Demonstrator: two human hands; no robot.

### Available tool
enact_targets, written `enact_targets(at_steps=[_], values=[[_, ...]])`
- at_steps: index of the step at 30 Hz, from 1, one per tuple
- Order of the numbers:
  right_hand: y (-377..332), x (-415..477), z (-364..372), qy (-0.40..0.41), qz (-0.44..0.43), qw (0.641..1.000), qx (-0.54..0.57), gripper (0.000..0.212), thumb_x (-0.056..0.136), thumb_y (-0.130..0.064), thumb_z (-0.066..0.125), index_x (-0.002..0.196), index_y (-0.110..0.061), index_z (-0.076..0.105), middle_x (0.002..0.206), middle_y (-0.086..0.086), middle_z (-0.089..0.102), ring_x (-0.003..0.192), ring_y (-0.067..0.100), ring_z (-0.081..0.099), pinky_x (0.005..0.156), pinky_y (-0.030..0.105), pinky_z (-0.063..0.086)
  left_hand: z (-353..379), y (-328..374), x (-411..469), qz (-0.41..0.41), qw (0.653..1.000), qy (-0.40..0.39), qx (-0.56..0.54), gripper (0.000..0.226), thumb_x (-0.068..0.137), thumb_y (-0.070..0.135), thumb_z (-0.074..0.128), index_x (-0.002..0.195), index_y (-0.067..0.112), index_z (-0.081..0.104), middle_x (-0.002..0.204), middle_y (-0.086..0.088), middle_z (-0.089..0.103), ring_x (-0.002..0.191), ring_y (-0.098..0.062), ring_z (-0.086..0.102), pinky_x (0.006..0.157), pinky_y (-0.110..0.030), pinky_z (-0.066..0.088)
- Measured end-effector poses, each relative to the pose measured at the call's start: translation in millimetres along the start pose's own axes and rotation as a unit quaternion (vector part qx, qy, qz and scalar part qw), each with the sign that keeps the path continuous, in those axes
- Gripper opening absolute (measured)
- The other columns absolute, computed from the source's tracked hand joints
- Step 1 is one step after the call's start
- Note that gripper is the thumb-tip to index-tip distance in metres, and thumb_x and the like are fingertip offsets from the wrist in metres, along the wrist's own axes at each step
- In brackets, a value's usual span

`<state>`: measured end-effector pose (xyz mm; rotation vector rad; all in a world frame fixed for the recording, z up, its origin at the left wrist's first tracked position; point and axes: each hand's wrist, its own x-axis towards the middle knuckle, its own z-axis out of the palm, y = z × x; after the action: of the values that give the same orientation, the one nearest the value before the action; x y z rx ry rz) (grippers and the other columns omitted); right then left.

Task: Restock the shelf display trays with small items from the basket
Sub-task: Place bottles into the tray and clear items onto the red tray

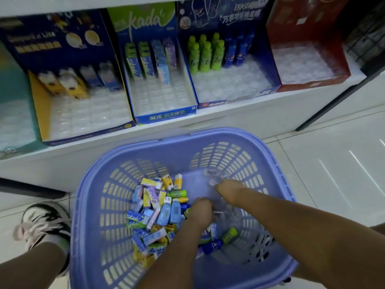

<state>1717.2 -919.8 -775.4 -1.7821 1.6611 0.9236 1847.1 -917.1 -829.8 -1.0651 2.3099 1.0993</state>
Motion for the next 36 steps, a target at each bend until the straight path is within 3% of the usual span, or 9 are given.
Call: enact_targets(at_steps=[5,10,13,18,21,25,28,33,36], values=[[9,-34,-59,-0.015,-0.053,0.993,0.106,0.037,0.09,-0.01,0.054,0.126,-0.008,0.051,0.113,0.013,0.057,0.092,0.027,0.052,0.071,0.031,0.038,-41,-6,-2,-0.041,0.992,-0.04,-0.11,0.016,0.083,0.021,0.07,0.086,0.009,0.059,0.091,-0.012,0.057,0.081,-0.022,0.053,0.072,-0.034,0.045],[49,-99,-145,0.029,-0.131,0.945,0.298,0.033,0.081,-0.004,0.065,0.113,-0.011,0.057,0.073,-0.002,0.057,0.064,0.016,0.056,0.065,0.031,0.047,-107,31,-11,0.007,0.993,0.02,-0.116,0.018,0.083,0.021,0.07,0.1,0.015,0.066,0.092,-0.004,0.061,0.087,-0.016,0.056,0.059,-0.013,0.041],[89,-141,-180,0.048,-0.153,0.904,0.396,0.031,0.083,0.002,0.064,0.109,-0.008,0.054,0.073,0.007,0.063,0.061,0.016,0.061,0.06,0.025,0.052,-142,67,-26,0.045,0.991,0.092,-0.081,0.024,0.083,0.028,0.069,0.097,0.009,0.065,0.091,-0.012,0.065,0.082,-0.022,0.058,0.065,-0.028,0.041],[166,-196,-200,0.16,-0.173,0.848,0.475,0.03,0.081,-0.005,0.069,0.106,-0.013,0.055,0.087,0.016,0.069,0.074,0.018,0.066,0.064,0.024,0.054,-185,129,-53,0.159,0.937,0.244,-0.191,0.017,0.084,0.036,0.067,0.076,0.029,0.054,0.063,0.014,0.052,0.057,0.004,0.047,0.054,-0.012,0.034],[202,-206,-201,0.247,-0.151,0.797,0.53,0.03,0.078,-0.007,0.071,0.104,-0.012,0.057,0.089,0.017,0.068,0.076,0.019,0.067,0.064,0.02,0.053,-204,163,-52,0.186,0.909,0.322,-0.187,0.018,0.088,0.041,0.059,0.08,0.026,0.052,0.069,0.011,0.055,0.063,-0.003,0.052,0.058,-0.018,0.038],[247,-185,-202,0.424,-0.018,0.797,0.429,0.025,0.081,-0.007,0.07,0.103,-0.013,0.061,0.089,0.01,0.066,0.078,0.018,0.064,0.063,0.013,0.05,-227,202,-35,0.214,0.892,0.381,-0.117,0.031,0.093,0.044,0.05,0.083,0.015,0.049,0.07,0.004,0.051,0.065,-0.012,0.047,0.053,-0.023,0.029],[277,-156,-202,0.487,0.088,0.802,0.334,0.03,0.084,-0.019,0.067,0.109,-0.002,0.062,0.105,0.02,0.066,0.1,0.033,0.06,0.09,0.038,0.049,-237,228,-18,0.236,0.898,0.365,-0.061,0.031,0.096,0.04,0.048,0.091,0.01,0.05,0.081,-0.004,0.058,0.076,-0.024,0.052,0.061,-0.03,0.03],[281,-118,-206,0.558,0.065,0.767,0.311,0.026,0.084,-0.005,0.06,0.109,-0.008,0.062,0.099,0.012,0.069,0.088,0.02,0.061,0.07,0.013,0.036,-232,257,9,0.189,0.922,0.326,-0.094,0.031,0.099,0.035,0.041,0.105,0.005,0.045,0.095,-0.018,0.064,0.087,-0.037,0.058,0.065,-0.038,0.042],[276,-100,-211,0.551,0.016,0.784,0.284,0.028,0.083,-0.006,0.058,0.111,-0.01,0.06,0.096,0.013,0.069,0.09,0.028,0.063,0.084,0.034,0.048,-223,263,18,0.149,0.921,0.337,-0.127,0.032,0.1,0.037,0.039,0.106,0.005,0.044,0.097,-0.019,0.063,0.088,-0.037,0.058,0.061,-0.035,0.035]])
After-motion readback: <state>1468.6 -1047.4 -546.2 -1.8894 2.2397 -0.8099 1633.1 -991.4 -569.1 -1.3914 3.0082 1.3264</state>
